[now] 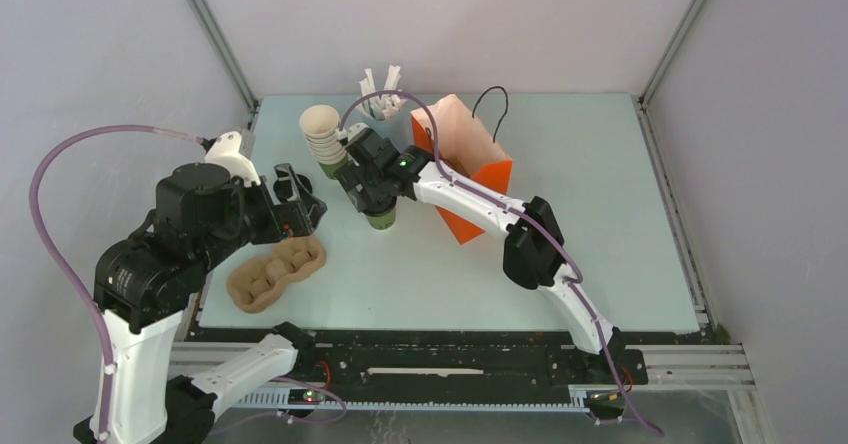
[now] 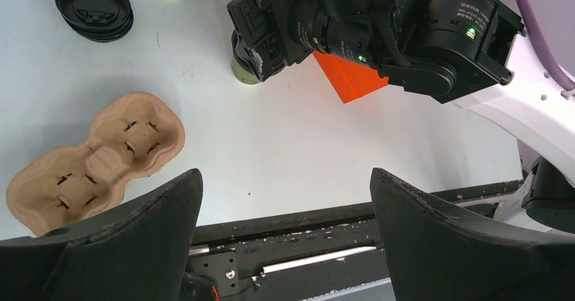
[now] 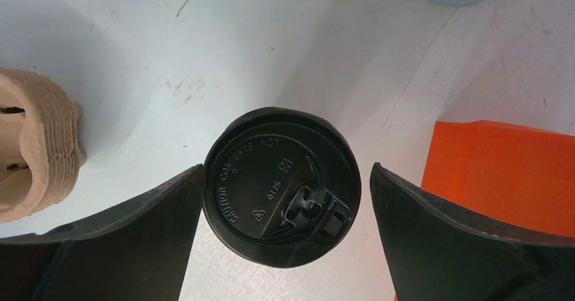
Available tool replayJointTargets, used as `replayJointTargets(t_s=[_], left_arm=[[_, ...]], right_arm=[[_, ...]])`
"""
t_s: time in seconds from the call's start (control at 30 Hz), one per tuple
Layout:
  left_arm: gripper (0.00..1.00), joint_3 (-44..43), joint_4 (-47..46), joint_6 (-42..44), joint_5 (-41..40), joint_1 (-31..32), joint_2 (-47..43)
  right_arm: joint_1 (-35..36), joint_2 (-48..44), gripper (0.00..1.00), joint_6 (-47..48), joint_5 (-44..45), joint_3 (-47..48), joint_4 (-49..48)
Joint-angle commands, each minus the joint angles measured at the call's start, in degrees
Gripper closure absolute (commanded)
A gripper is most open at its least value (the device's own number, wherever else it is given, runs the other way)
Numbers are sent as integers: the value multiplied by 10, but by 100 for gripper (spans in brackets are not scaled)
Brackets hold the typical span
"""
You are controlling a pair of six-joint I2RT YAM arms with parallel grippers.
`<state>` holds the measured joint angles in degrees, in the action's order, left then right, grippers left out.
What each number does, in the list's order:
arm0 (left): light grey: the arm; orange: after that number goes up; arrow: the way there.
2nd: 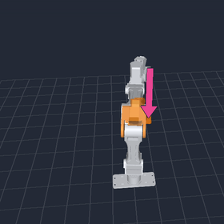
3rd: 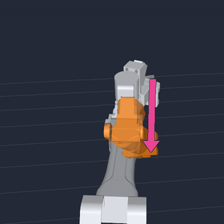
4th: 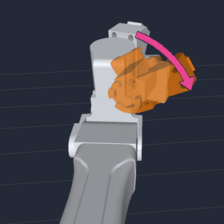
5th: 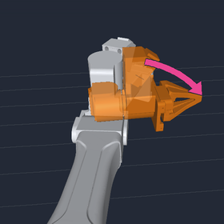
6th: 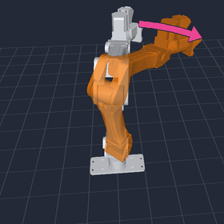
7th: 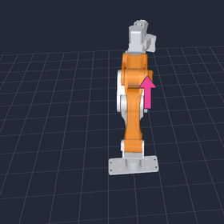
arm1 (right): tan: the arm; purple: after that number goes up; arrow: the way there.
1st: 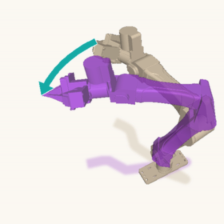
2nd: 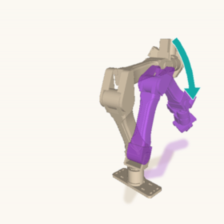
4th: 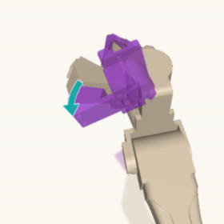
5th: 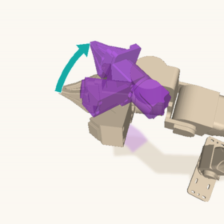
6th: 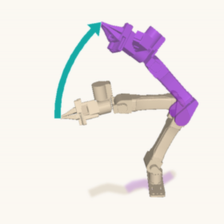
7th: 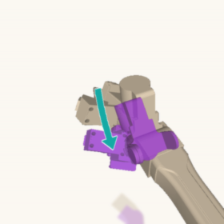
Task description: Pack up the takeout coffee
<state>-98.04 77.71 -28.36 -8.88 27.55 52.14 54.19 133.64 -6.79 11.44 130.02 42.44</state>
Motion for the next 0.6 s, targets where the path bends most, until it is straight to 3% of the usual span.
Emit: replayJointTargets(t_s=[0.0, 0.2, 0.57], left_arm=[[2, -21, -9, 14, -5, -4, 4], [2, -20, -9, 14, -6, -4, 4], [2, -18, -10, 14, -4, -4, 3]], right_arm=[[1, 6, 1, -2, -4, -2, 3], [5, 6, 5, 5, -4, -9, 1], [8, 7, 3, 3, -4, -12, 2]])
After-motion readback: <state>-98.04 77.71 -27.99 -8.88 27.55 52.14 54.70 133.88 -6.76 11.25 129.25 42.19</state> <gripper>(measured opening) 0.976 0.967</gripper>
